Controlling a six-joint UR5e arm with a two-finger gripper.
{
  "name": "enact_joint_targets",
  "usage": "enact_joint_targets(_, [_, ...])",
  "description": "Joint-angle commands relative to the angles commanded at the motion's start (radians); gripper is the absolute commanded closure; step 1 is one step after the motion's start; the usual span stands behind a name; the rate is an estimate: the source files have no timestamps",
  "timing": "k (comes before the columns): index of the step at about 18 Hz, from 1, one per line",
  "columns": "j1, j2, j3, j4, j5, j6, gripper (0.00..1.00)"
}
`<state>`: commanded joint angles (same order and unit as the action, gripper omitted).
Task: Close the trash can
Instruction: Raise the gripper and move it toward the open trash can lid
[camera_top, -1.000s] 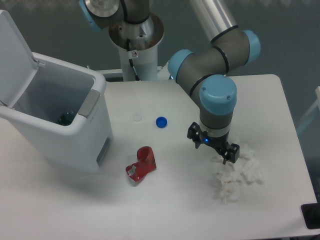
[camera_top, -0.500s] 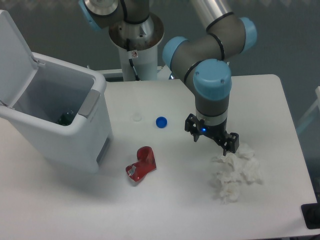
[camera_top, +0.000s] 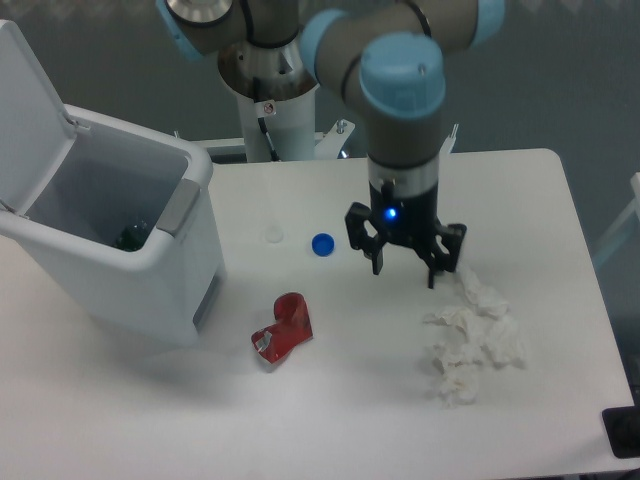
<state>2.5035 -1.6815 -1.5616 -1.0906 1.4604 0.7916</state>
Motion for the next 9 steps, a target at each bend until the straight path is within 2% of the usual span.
enact_joint_targets(5, [-0.04, 0.104, -0.005, -0.009, -0.064, -0.182, 1.0])
enact_joint_targets(9, [-0.077, 0.195, -0.008, 0.003, -0.165, -0.325, 1.0])
